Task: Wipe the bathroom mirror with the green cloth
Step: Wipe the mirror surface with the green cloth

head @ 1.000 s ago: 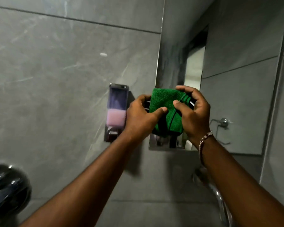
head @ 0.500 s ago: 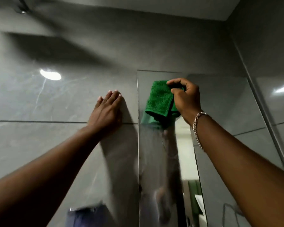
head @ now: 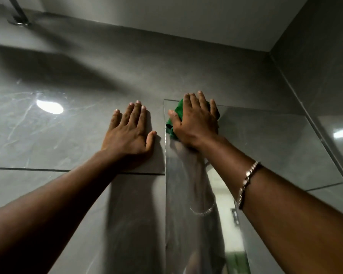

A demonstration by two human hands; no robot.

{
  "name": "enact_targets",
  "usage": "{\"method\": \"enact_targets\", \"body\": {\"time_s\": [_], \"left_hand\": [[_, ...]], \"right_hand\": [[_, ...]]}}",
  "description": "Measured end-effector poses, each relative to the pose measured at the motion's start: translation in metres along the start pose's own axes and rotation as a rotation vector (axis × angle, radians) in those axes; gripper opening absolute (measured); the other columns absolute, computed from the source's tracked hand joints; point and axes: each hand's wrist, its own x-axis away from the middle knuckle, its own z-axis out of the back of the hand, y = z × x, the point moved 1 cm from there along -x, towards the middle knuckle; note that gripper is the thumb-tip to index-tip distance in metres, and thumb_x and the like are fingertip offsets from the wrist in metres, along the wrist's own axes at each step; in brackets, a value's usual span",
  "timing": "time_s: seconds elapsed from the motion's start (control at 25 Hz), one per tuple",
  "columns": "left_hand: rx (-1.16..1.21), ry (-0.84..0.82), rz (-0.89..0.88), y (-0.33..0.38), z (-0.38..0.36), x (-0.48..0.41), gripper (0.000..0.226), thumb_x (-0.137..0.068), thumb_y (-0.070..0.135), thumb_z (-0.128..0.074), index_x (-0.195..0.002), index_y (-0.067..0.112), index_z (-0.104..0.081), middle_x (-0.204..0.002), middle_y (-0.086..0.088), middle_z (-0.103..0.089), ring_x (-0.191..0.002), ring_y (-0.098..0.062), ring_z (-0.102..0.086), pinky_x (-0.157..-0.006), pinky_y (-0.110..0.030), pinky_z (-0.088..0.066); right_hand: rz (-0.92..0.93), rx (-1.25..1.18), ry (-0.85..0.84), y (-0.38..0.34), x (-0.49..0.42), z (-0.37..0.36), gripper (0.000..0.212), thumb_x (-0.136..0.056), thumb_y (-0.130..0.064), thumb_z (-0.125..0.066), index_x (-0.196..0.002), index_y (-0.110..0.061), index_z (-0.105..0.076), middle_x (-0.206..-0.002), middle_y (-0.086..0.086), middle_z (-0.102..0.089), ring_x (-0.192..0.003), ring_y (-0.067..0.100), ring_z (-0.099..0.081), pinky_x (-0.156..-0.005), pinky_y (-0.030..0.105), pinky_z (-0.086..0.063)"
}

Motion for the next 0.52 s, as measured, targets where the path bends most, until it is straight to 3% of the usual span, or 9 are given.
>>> {"method": "enact_targets", "body": {"time_s": [0.08,0.24,0.44,0.52], "left_hand": [[-0.007,0.018,-0.009,0.001,-0.001,0.000,0.083,-0.082,0.061,-0.001,-0.150,0.014,0.008,-0.162,-0.007,0.011,-0.149,-0.019,0.013,-0.121,-0.043,0.008],[0.031,0.065,0.003,0.002,0.001,0.006,0.081,-0.083,0.060,0.000,-0.150,0.015,0.006,-0.162,-0.006,0.009,-0.149,-0.017,0.012,-0.121,-0.041,0.007],[0.082,0.071,0.021,0.013,0.003,0.019,0.077,-0.086,0.056,-0.003,-0.150,0.014,0.004,-0.162,-0.007,0.008,-0.149,-0.019,0.012,-0.122,-0.043,0.005],[0.118,0.096,0.025,0.015,0.004,0.019,0.075,-0.087,0.054,-0.004,-0.150,0.013,0.000,-0.163,-0.007,0.004,-0.149,-0.019,0.008,-0.123,-0.042,0.003]], "right_hand": [[0.044,-0.026,-0.007,-0.008,-0.011,0.002,0.073,-0.095,-0.055,-0.029,-0.152,-0.010,-0.019,-0.162,0.010,-0.020,-0.152,0.025,-0.006,-0.123,0.047,0.001],[0.386,-0.100,-0.021,0.011,0.018,0.003,0.068,-0.089,-0.052,-0.034,-0.149,-0.023,-0.028,-0.160,0.001,-0.029,-0.151,0.021,-0.015,-0.121,0.048,-0.007],[0.023,-0.113,-0.029,0.038,-0.017,0.010,0.062,-0.092,-0.054,-0.037,-0.149,-0.030,-0.029,-0.161,-0.003,-0.027,-0.150,0.024,-0.013,-0.121,0.047,-0.015],[0.078,-0.138,-0.030,0.013,-0.023,0.005,0.060,-0.094,-0.054,-0.038,-0.148,-0.030,-0.029,-0.160,-0.002,-0.027,-0.150,0.027,-0.013,-0.121,0.047,-0.015]]}}
